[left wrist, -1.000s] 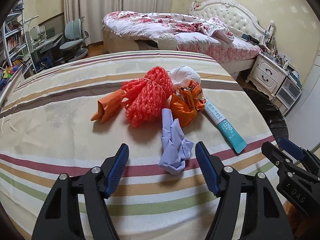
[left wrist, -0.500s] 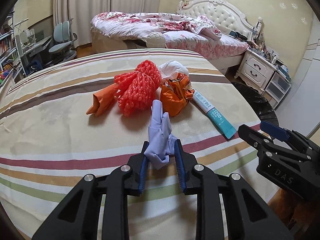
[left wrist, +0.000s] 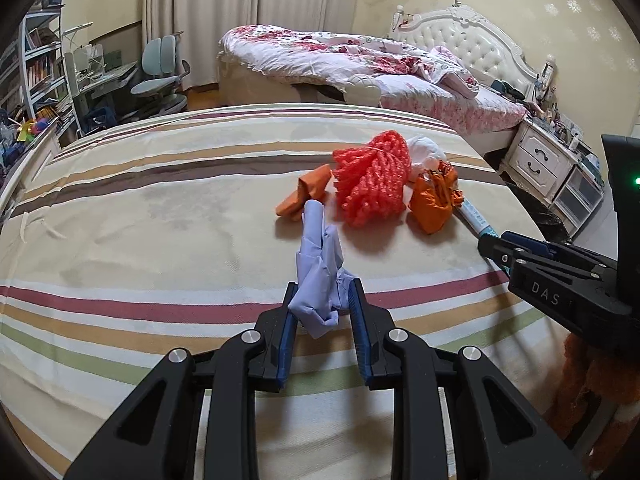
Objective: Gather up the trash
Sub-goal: 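Grasp the lavender glove with the left tool while the right tool grasps the teal toothpaste tube, then carry the glove and toothpaste tube over the black bin and release them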
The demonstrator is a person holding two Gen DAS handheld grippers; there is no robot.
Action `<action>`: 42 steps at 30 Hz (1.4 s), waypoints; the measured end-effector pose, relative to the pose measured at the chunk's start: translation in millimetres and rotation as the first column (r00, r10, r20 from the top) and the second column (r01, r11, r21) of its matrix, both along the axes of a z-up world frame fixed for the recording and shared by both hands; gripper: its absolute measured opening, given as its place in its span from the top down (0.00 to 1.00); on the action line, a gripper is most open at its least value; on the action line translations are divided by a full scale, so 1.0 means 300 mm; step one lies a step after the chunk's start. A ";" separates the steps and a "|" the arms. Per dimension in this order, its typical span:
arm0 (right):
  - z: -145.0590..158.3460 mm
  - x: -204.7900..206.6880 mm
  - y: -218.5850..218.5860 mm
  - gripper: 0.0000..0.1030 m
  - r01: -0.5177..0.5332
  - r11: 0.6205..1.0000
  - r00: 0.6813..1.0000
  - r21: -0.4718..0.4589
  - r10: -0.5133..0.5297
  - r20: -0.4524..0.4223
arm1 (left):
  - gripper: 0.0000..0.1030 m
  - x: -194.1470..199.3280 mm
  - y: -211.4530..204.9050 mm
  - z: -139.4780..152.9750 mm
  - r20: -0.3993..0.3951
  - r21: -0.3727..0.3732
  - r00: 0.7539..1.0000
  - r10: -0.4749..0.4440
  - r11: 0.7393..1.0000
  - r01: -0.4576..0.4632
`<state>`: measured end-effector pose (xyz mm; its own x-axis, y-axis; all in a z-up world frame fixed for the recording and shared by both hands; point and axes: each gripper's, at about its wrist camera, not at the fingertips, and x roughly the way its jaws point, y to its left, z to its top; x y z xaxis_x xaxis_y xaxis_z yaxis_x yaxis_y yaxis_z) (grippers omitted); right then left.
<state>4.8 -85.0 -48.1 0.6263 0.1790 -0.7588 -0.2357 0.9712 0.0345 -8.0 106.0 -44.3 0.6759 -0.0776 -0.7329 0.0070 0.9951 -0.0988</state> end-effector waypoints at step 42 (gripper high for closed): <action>0.131 0.040 -0.578 0.81 0.333 0.940 0.924 0.072 -0.340 0.176 | 0.74 0.286 -0.569 0.100 0.143 -0.043 0.953 -0.267 0.960 0.275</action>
<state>16.9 -258.5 -8.8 0.7822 -0.0386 -0.6219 0.0988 0.9931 0.0625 77.9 -64.7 -14.2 0.7151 -0.3139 -0.6246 0.2931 0.9458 -0.1398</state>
